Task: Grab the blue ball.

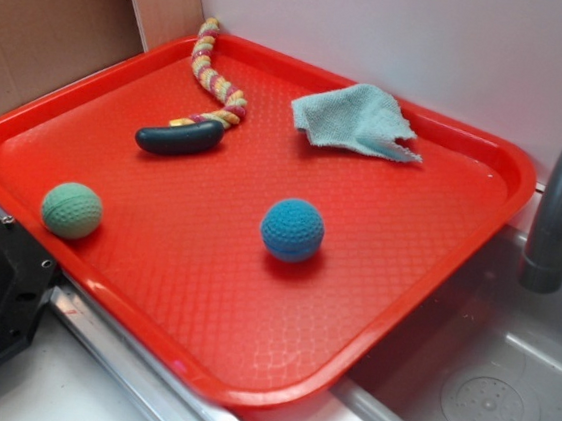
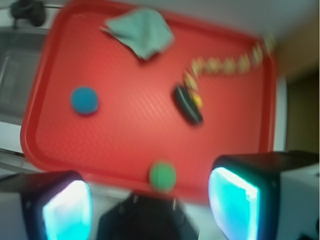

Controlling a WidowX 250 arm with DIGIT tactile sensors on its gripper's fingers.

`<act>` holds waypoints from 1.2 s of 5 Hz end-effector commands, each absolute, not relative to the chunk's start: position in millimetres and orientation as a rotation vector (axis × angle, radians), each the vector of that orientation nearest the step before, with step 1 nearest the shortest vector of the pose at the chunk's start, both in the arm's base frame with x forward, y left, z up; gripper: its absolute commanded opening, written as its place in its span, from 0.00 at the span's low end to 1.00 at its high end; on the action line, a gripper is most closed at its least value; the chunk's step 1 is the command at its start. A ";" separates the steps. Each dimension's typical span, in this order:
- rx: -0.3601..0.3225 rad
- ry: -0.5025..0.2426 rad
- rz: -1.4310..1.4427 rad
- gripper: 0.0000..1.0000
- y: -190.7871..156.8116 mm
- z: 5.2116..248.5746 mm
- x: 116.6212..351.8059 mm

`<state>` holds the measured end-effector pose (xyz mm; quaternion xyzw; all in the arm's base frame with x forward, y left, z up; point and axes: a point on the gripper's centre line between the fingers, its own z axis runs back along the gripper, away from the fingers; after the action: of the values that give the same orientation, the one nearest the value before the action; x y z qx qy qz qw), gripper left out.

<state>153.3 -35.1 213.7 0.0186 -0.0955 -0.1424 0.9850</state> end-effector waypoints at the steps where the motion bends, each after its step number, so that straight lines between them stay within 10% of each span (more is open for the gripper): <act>1: -0.052 -0.295 -0.697 1.00 -75.4 194.3 194.5; 6: -0.074 -0.073 -0.920 1.00 -142.9 102.7 207.1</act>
<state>211.9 -134.3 92.3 -0.0353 -0.0151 -0.4383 0.8980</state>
